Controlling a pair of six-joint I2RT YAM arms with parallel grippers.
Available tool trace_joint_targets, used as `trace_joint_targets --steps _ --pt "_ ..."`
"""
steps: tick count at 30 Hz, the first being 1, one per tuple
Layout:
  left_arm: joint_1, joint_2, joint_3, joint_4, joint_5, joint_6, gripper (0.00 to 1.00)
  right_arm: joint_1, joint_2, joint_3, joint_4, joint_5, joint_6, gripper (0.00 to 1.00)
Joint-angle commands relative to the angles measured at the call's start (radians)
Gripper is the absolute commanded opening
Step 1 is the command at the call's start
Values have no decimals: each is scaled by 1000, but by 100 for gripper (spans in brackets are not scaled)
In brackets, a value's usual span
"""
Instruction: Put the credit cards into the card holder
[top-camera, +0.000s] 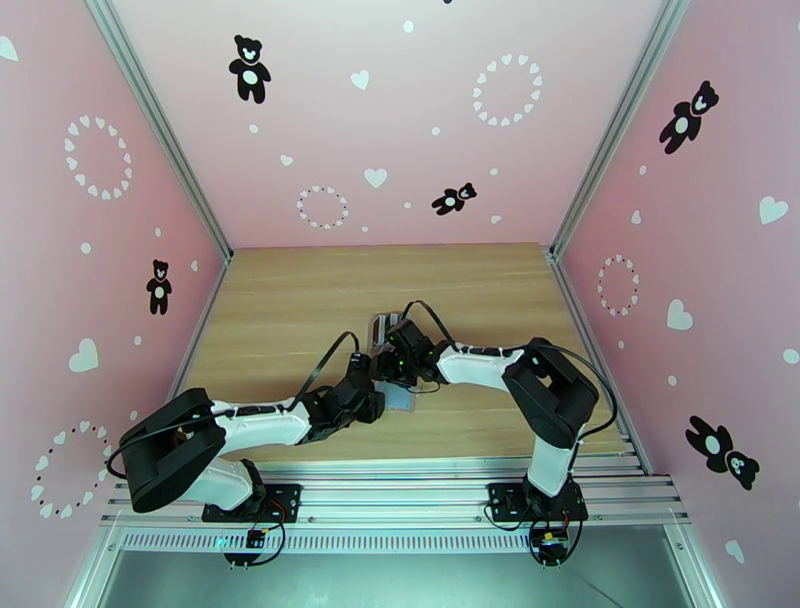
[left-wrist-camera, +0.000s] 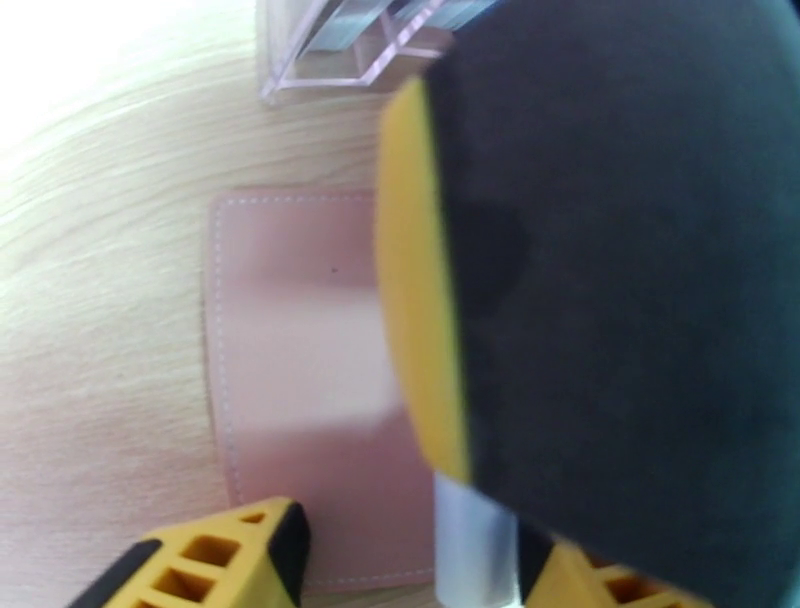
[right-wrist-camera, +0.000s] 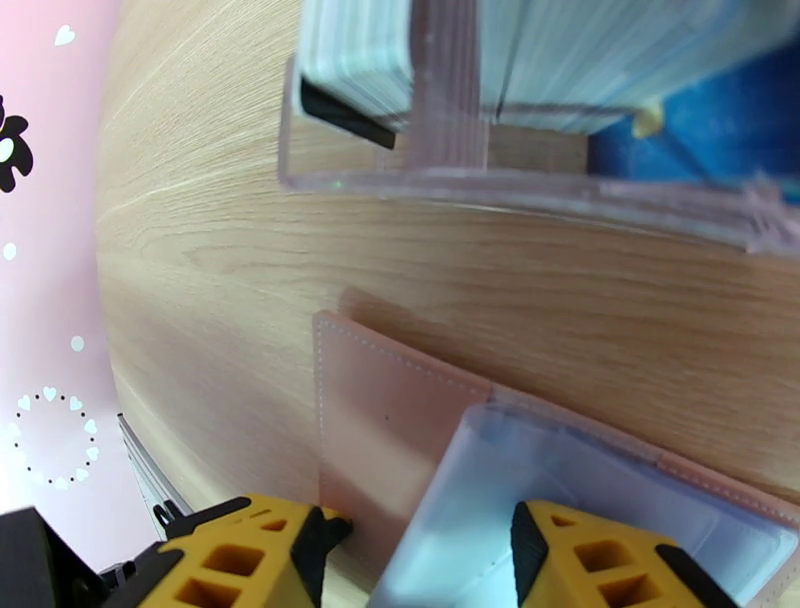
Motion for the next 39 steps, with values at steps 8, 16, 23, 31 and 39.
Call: trace_joint_targets --steps 8,16,23,31,39 --pt "0 6 12 -88 19 3 51 10 -131 -13 -67 28 -17 56" --pt "1 -44 33 -138 -5 14 50 14 -174 -66 -65 38 -13 57" --pt "0 -71 55 -183 -40 28 50 21 -163 -85 -50 38 -6 57" --pt "1 -87 76 -237 -93 39 50 21 -137 -103 -12 21 7 57" --pt "3 -141 81 -329 -193 43 51 21 -147 -110 -9 22 7 57"
